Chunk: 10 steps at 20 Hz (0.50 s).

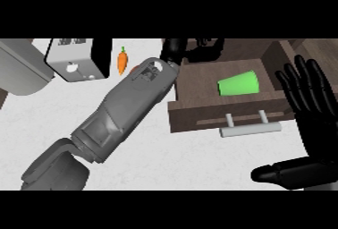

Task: Pick up the cup, place it into the drawer and close the drawer

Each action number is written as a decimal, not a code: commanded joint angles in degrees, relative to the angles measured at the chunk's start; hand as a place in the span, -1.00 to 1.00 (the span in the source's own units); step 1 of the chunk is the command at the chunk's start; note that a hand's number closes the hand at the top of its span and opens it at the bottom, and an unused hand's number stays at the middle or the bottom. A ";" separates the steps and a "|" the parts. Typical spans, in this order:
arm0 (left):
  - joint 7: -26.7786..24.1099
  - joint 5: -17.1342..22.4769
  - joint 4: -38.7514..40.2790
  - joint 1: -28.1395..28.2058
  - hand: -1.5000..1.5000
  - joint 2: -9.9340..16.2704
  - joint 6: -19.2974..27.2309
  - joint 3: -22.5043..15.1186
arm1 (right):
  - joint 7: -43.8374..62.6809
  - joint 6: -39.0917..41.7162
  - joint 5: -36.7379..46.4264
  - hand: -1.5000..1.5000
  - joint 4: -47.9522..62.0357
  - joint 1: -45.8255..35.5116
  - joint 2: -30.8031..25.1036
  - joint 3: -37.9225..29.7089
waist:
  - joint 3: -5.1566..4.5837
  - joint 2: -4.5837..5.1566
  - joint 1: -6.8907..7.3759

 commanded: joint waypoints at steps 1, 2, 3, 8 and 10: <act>3.83 0.68 0.00 -0.81 -1.00 0.00 2.82 -5.02 | 0.29 0.13 -0.52 -1.00 0.09 -1.38 -0.27 -0.21 | 0.03 0.16 -1.17; 0.81 1.49 -1.17 1.76 -1.00 0.00 4.54 -5.33 | 0.20 0.02 -0.26 -1.00 -0.51 -1.23 0.17 0.51 | 0.01 0.22 -1.27; 1.21 1.94 -0.49 0.23 -1.00 0.00 3.66 -4.93 | -2.56 1.16 -0.71 -1.00 0.92 0.42 0.88 0.74 | 0.04 0.34 -1.14; -2.04 7.33 -4.22 0.92 -1.00 0.00 0.20 -2.47 | 0.09 2.22 -5.67 -1.00 -0.88 0.37 -0.61 -2.12 | -0.03 0.00 -0.20; -5.23 8.90 -4.93 1.92 -1.00 0.00 -0.53 -1.84 | 0.74 1.67 -5.04 -1.00 0.15 -0.54 -0.12 -1.21 | -0.07 -0.08 0.64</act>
